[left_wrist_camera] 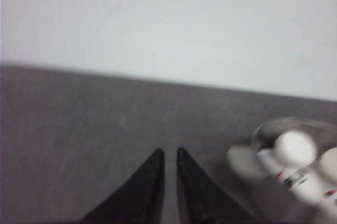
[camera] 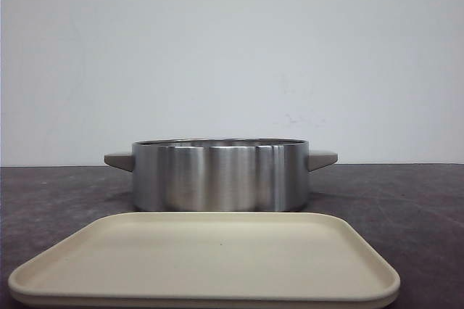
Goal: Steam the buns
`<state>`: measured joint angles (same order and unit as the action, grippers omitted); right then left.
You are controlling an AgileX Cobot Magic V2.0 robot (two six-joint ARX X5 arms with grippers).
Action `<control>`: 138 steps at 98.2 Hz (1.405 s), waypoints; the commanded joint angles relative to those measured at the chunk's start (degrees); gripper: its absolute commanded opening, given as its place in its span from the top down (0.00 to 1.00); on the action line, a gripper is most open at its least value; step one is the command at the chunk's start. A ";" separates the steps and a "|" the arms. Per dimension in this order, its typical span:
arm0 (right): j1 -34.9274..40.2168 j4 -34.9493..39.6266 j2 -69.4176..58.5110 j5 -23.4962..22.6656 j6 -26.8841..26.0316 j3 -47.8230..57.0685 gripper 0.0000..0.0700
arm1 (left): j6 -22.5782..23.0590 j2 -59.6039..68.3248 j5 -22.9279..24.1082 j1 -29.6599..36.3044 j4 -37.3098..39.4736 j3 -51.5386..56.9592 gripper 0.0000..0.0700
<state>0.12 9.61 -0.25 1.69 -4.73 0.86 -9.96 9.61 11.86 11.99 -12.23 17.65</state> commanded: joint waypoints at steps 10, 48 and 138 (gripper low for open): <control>0.17 -0.59 0.04 0.22 0.28 -0.20 0.99 | -3.54 -2.25 -0.13 -2.38 5.27 -8.00 1.00; 0.17 -0.59 0.04 0.22 0.28 -0.20 0.99 | 0.92 -9.44 -5.11 -8.33 6.25 -16.33 1.00; 0.17 -0.59 0.04 0.22 0.28 -0.20 0.99 | 9.25 -8.57 -6.40 -10.91 1.60 -16.85 1.00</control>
<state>0.23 9.61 -0.25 1.69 -4.71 0.86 -1.41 1.06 5.63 1.13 -10.31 1.85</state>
